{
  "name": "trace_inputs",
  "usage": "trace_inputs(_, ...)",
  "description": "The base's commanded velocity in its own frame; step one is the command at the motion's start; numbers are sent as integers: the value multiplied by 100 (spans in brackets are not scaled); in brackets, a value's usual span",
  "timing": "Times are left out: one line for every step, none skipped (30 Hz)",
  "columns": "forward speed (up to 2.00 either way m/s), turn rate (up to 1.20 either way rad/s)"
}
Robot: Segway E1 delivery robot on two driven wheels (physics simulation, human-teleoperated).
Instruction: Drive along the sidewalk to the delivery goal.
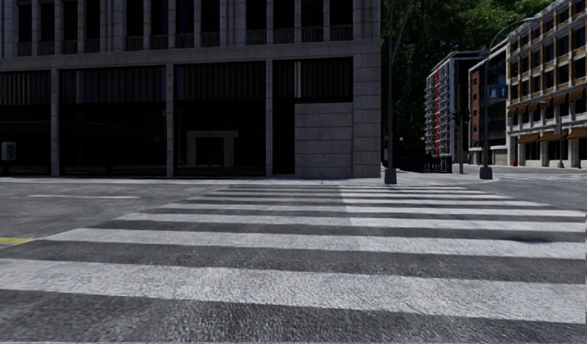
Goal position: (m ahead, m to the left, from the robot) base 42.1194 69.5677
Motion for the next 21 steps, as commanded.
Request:
trace_inputs(200, -4)
trace_inputs(200, -8)
trace_inputs(200, -8)
trace_inputs(200, -9)
trace_inputs(200, -12)
trace_inputs(200, -15)
trace_inputs(200, -18)
trace_inputs(200, -19)
trace_inputs(200, -19)
trace_inputs(200, -20)
trace_inputs(200, -20)
trace_inputs(200, -20)
trace_inputs(200, -20)
trace_inputs(200, -22)
trace_inputs(200, -22)
trace_inputs(200, -24)
trace_inputs(200, -26)
trace_inputs(200, -26)
trace_inputs(200, -27)
trace_inputs(200, -27)
trace_inputs(200, -27)
